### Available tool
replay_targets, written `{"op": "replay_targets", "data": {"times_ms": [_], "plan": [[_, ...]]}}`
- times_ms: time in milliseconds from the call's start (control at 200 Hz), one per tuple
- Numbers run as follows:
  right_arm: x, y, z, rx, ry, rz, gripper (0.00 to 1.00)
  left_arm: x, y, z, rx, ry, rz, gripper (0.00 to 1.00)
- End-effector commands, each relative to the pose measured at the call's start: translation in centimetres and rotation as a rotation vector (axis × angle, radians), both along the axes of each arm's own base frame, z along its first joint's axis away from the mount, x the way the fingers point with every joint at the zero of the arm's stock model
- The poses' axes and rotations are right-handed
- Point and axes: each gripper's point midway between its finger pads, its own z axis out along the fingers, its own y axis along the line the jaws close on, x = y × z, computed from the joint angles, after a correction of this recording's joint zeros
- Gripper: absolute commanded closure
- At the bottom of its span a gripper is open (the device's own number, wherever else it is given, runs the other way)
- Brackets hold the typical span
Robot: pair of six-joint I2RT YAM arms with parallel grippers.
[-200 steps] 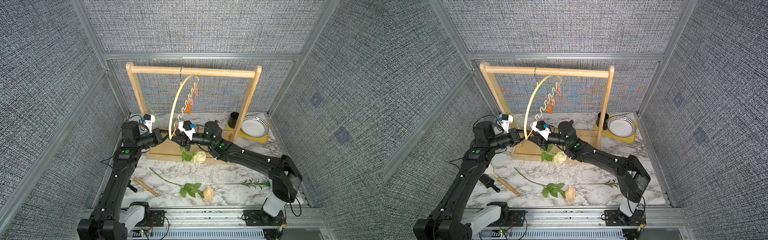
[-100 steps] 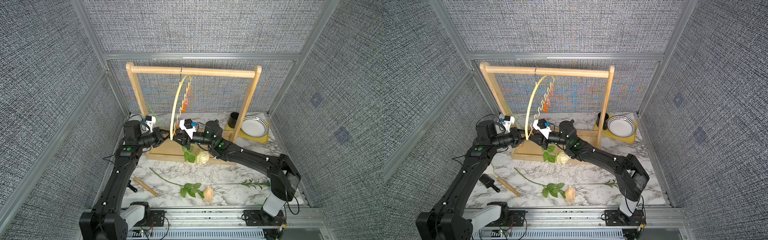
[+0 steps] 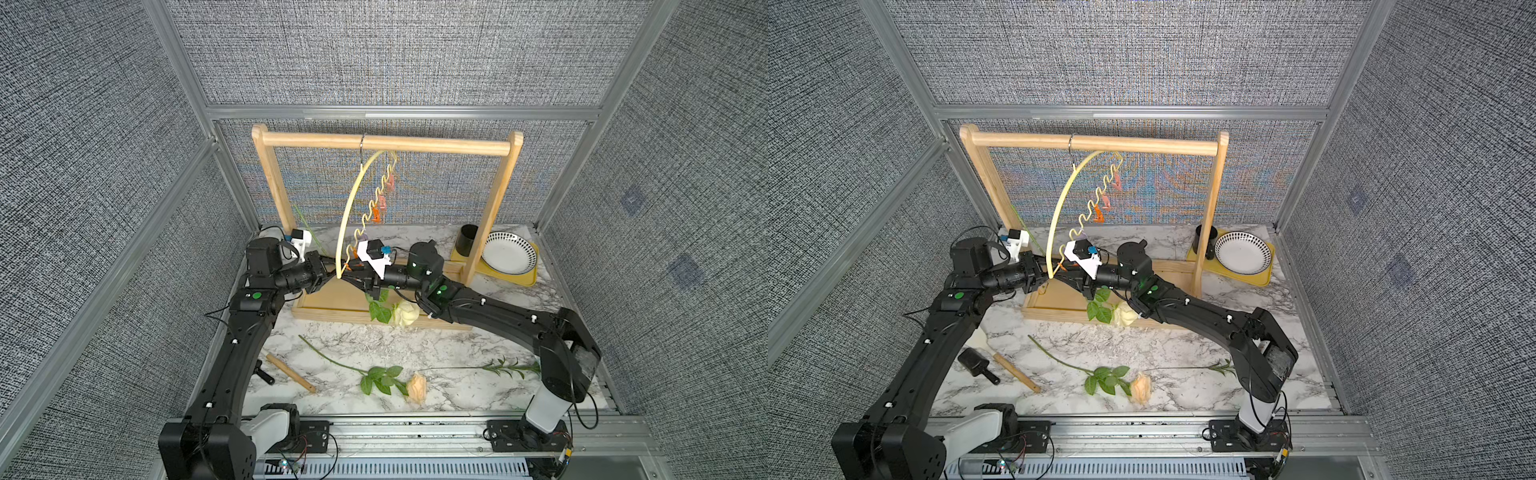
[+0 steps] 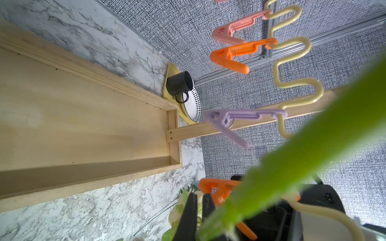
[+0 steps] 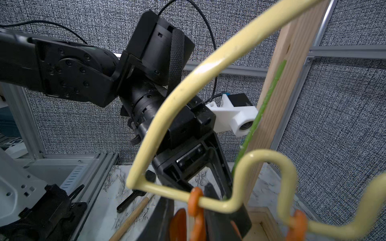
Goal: Dry the flowers on a clothes hanger
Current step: Open the clamp at the hanger, then clamp the flower onto the hanger.
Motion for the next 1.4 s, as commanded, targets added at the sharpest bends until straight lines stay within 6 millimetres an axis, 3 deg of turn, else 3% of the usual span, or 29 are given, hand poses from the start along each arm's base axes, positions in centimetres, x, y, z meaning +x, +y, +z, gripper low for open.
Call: {"op": "replay_targets", "data": {"times_ms": [0,315,741,1091,1396], "plan": [[0.3,-0.1,-0.2,-0.008,-0.006,-0.017,0.74,-0.2,-0.3,1.4,-0.02,-0.044,-0.026,0.98],[0.5,-0.4,-0.7,-0.024,-0.014,-0.041,0.75,-0.3,-0.4,1.8,-0.02,-0.045,-0.04,0.98],[0.3,-1.1,0.7,0.041,-0.015,-0.029,0.76,0.0,-0.7,0.7,-0.031,-0.002,-0.064,0.98],[0.5,-1.0,0.4,0.031,-0.005,-0.025,0.77,0.2,-0.6,0.7,-0.018,-0.012,-0.063,0.98],[0.5,-0.9,0.3,0.029,-0.001,-0.023,0.72,0.1,-0.7,0.9,-0.017,-0.018,-0.068,0.98]]}}
